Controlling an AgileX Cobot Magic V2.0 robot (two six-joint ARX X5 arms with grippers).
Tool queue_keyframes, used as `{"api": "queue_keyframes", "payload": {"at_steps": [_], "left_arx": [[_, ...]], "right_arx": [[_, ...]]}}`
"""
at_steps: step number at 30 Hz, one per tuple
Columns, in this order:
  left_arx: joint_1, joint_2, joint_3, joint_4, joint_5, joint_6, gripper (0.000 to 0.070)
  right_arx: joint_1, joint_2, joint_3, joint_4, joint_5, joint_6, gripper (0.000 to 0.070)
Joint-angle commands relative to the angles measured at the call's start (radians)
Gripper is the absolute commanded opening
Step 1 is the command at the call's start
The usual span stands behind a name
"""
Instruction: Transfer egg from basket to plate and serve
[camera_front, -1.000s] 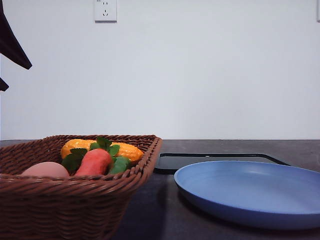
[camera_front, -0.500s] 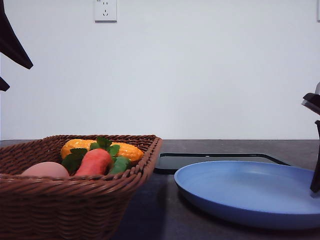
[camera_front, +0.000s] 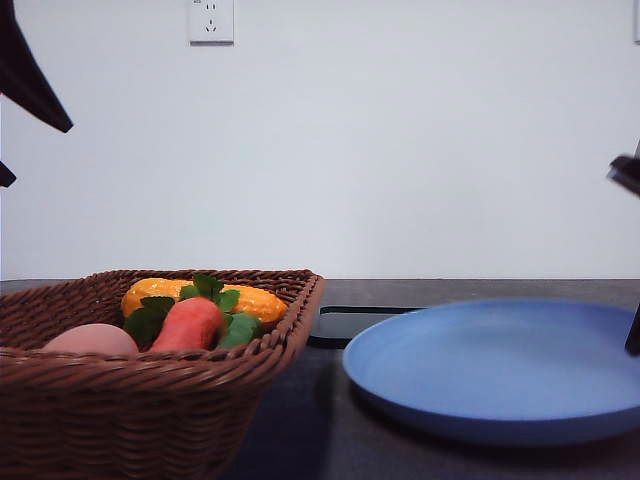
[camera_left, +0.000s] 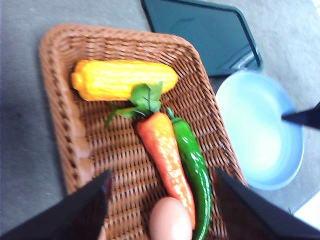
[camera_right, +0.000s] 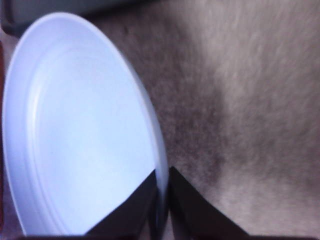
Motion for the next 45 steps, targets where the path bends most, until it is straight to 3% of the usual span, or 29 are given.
{"api": "queue_keyframes", "payload": {"at_steps": [1,5,13,23,29,39,45], "left_arx": [[-0.018,0.006,0.016,-0.005,0.006,0.016,0.0457],[-0.082,0.008,0.025,-0.051,-0.011,0.017,0.0455],[-0.329,0.089,0.108,-0.195,-0.257,0.012,0.0455],[-0.547,0.29,0.166,-0.182,-0.435,-0.097,0.0453],[-0.586,0.409,0.166,-0.167,-0.46,-0.137,0.0453],[-0.594,0.539,0.166,-0.141,-0.463,-0.133,0.0453],[-0.594,0.583,0.166,-0.139,-0.463,-0.132,0.0405]], "right_arx": [[-0.009,-0.029,0.011,0.002,-0.004,0.02,0.0],[-0.038,-0.123,0.012,-0.02,-0.003,0.033,0.0],[-0.09,-0.227,0.013,-0.025,0.023,0.051,0.0],[-0.093,-0.23,0.013,-0.031,0.023,0.051,0.0],[-0.093,-0.23,0.013,-0.028,0.023,0.05,0.0],[-0.093,-0.23,0.013,-0.027,0.023,0.043,0.0],[-0.093,-0.23,0.013,-0.024,0.023,0.043,0.0]]}}
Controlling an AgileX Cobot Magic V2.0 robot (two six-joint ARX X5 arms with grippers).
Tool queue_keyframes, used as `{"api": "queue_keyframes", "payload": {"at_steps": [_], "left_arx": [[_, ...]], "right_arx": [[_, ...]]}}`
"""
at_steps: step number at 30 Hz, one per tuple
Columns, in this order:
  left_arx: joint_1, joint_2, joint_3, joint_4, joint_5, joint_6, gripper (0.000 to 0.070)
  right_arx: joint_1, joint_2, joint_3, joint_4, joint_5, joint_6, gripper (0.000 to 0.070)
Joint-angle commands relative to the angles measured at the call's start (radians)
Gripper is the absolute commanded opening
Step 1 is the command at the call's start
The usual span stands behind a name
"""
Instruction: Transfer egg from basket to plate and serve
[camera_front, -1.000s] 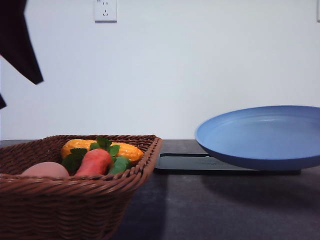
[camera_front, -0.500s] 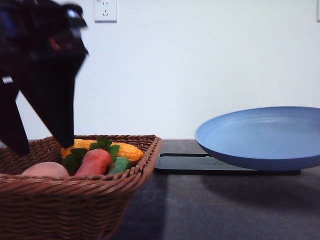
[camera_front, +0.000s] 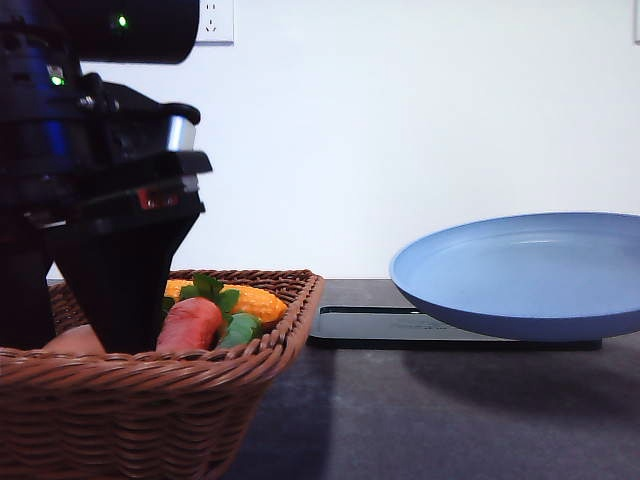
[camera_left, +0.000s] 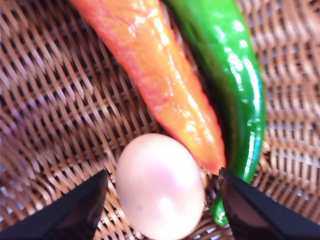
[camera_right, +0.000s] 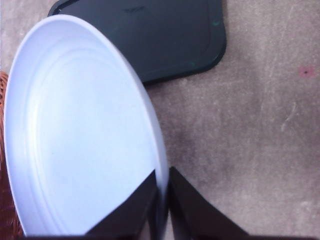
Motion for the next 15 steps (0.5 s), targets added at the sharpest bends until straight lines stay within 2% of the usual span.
{"api": "queue_keyframes", "payload": {"at_steps": [1,8,15], "left_arx": [[-0.01,0.023,0.014,0.003,-0.007,0.001,0.0394],[-0.01,0.03,0.014,0.003,-0.007,0.003,0.0233],[-0.01,0.03,0.014,-0.002,-0.007,0.027,0.0143]], "right_arx": [[-0.002,0.004,0.013,0.015,-0.003,0.002,0.0],[-0.002,0.004,0.013,0.025,-0.003,0.003,0.0],[-0.002,0.004,0.013,0.025,-0.003,0.003,0.0]]}}
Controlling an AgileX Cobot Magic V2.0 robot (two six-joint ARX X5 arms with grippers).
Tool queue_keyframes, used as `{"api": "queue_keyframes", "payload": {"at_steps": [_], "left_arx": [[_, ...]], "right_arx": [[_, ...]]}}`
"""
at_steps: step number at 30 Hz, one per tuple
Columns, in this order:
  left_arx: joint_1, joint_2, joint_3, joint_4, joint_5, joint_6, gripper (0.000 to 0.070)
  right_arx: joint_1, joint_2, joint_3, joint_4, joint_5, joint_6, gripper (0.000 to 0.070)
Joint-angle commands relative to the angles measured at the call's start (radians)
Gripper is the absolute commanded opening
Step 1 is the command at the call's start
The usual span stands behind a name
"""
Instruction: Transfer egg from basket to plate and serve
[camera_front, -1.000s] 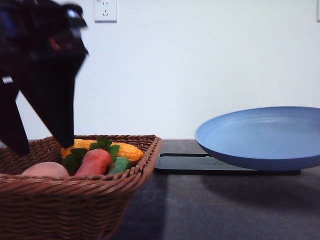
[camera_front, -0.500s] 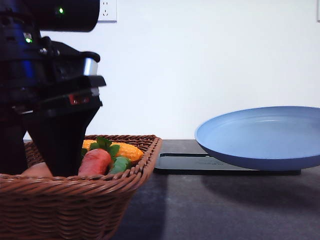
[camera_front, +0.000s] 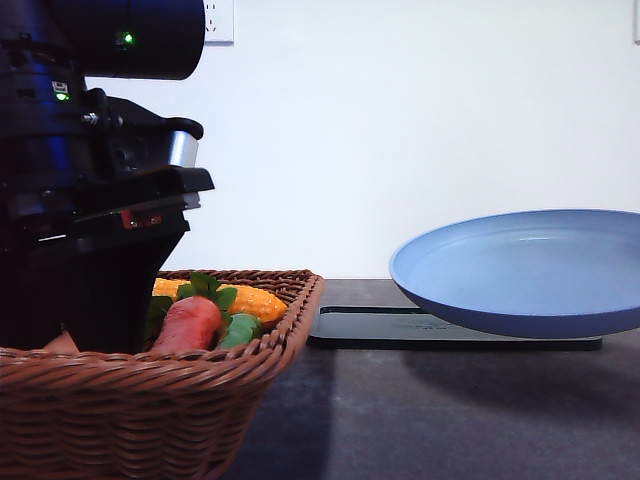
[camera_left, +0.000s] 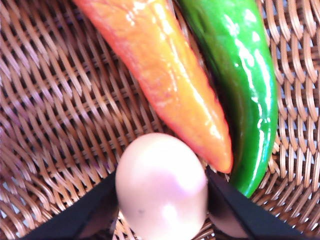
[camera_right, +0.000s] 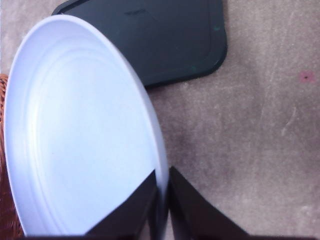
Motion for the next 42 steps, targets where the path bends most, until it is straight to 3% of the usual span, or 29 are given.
{"api": "queue_keyframes", "payload": {"at_steps": [1,8,13,20,25,31,42], "left_arx": [[-0.01,0.015,0.015,-0.006,-0.007,0.025,0.0138],[-0.007,0.012,0.125,-0.157,-0.031,0.078,0.0136],[-0.014,0.012,0.29,-0.203,-0.03,0.115,0.0136],[-0.039,0.012,0.47,-0.059,-0.024,0.121,0.0137],[-0.084,0.013,0.488,0.061,-0.023,0.129,0.0137],[-0.147,0.054,0.488,0.113,-0.023,0.175,0.0137],[-0.209,0.215,0.488,0.135,-0.023,0.176,0.0137]], "right_arx": [[-0.002,0.004,0.013,0.013,-0.004,0.003,0.0],[-0.002,0.004,0.013,0.013,-0.007,0.003,0.0],[-0.002,0.004,0.014,0.015,-0.108,0.021,0.0],[0.022,0.006,0.014,-0.005,-0.207,0.072,0.0],[0.07,0.006,0.014,-0.045,-0.214,0.07,0.0],[0.124,0.006,0.014,-0.055,-0.213,0.07,0.0],[0.144,0.006,0.014,-0.055,-0.213,0.067,0.0]]}}
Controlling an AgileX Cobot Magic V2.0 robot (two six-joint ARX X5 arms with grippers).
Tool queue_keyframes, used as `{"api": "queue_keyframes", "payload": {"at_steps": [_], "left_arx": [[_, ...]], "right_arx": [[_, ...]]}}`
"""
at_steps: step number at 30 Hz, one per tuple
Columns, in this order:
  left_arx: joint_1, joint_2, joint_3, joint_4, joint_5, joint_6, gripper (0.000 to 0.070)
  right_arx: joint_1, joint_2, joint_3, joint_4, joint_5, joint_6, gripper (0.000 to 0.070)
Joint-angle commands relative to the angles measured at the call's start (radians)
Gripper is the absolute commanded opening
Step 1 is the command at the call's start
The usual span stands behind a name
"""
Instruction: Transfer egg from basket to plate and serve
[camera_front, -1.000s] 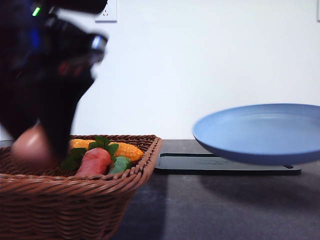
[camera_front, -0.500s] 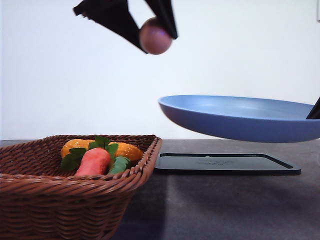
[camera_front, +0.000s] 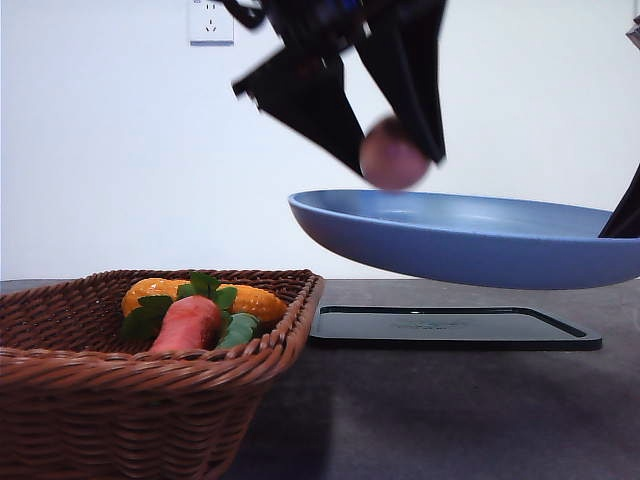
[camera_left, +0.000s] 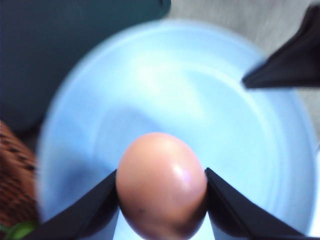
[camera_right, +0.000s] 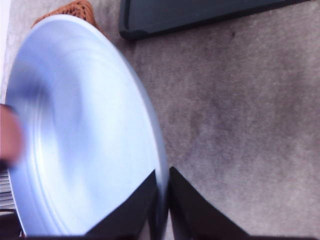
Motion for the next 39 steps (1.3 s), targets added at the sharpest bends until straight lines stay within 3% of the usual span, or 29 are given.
{"api": "queue_keyframes", "payload": {"at_steps": [1,11,13,17,19,28,39], "left_arx": [[-0.017,0.034,0.014,0.011,0.0,0.009,0.0137],[-0.02,0.075,0.014,0.011,0.0,0.012,0.0144],[-0.02,0.075,0.014,0.011,0.0,0.012,0.0205],[-0.02,0.075,0.014,0.012,0.0,0.012,0.041],[-0.02,0.075,0.015,0.012,0.0,0.011,0.0456],[-0.019,0.012,0.053,-0.046,-0.001,0.008,0.0458],[0.019,-0.273,0.079,-0.151,-0.047,0.061,0.0455]], "right_arx": [[0.002,0.006,0.014,0.009,-0.008,0.006,0.0],[0.002,0.006,0.014,0.009,-0.008,0.005,0.0],[0.002,0.006,0.014,0.009,-0.009,0.005,0.0],[0.002,0.006,0.014,0.008,-0.009,0.006,0.0],[0.002,0.006,0.014,0.001,-0.008,0.006,0.0],[0.001,0.021,0.014,-0.016,-0.004,0.003,0.0],[-0.055,0.256,0.117,-0.005,-0.002,-0.092,0.0]]}}
